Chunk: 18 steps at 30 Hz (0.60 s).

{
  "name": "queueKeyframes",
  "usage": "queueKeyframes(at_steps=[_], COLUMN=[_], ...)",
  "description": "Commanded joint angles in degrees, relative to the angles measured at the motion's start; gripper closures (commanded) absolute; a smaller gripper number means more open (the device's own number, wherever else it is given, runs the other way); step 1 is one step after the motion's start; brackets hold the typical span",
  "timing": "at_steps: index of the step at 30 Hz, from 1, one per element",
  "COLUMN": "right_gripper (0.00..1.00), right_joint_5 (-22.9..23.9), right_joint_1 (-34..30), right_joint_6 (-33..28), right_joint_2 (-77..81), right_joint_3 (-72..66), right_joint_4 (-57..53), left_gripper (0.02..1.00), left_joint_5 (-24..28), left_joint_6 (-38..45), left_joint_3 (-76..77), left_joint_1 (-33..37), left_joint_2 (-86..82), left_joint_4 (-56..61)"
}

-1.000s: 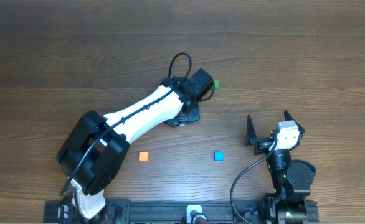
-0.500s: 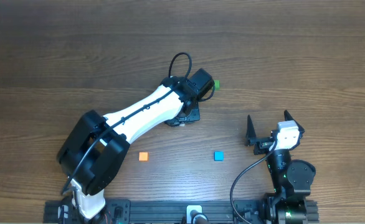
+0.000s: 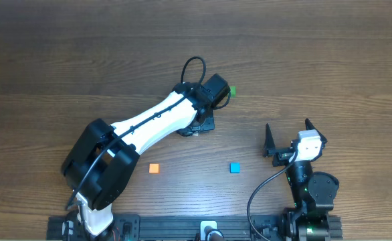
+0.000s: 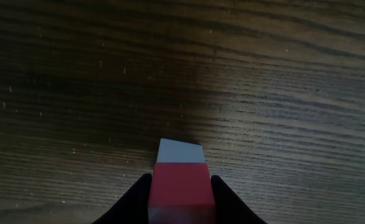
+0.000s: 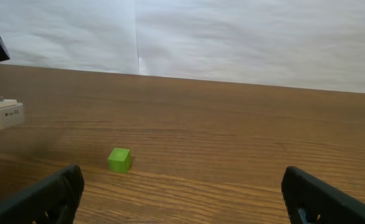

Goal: Stack Cubes

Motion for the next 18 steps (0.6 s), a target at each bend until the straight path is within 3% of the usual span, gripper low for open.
queueKeyframes(at_steps=[1,4,6,7,9,13,18], right_gripper=[0.007,0.007,0.007,0.009,0.009,0.007,0.009], right_joint_5=[-0.24,-0.24,-0.24,-0.24,-0.24,-0.24,-0.24], right_joint_1=[0.24,0.24,0.24,0.22,0.24,0.22,0.22], right_joint_6=[-0.24,-0.24,-0.24,-0.24,-0.24,-0.24,-0.24], right_joint_2=[-0.42,-0.42,-0.42,-0.42,-0.42,-0.42,-0.42], right_joint_3=[-0.33,-0.33,-0.33,-0.33,-0.33,-0.33,-0.33], right_joint_4=[-0.2,-0.2,-0.2,-0.2,-0.2,-0.2,-0.2], left_gripper=[0.7,0.619,0.4,0.22,0.018,0.018,0.018], left_joint_5=[0.15,0.15,0.15,0.13,0.13,-0.2,-4.81], left_joint_6=[-0.22,-0.22,-0.24,-0.24,-0.24,-0.17,-0.2], left_joint_3=[-0.46,-0.46,-0.46,-0.46,-0.46,-0.46,-0.46], left_joint_1=[0.31,0.31,0.31,0.31,0.31,0.31,0.31], left_joint_2=[0.44,0.42,0.42,0.42,0.17,-3.65,-13.25], left_joint_4=[-0.09,-0.07,-0.04,-0.02,0.2,0.37,-1.31])
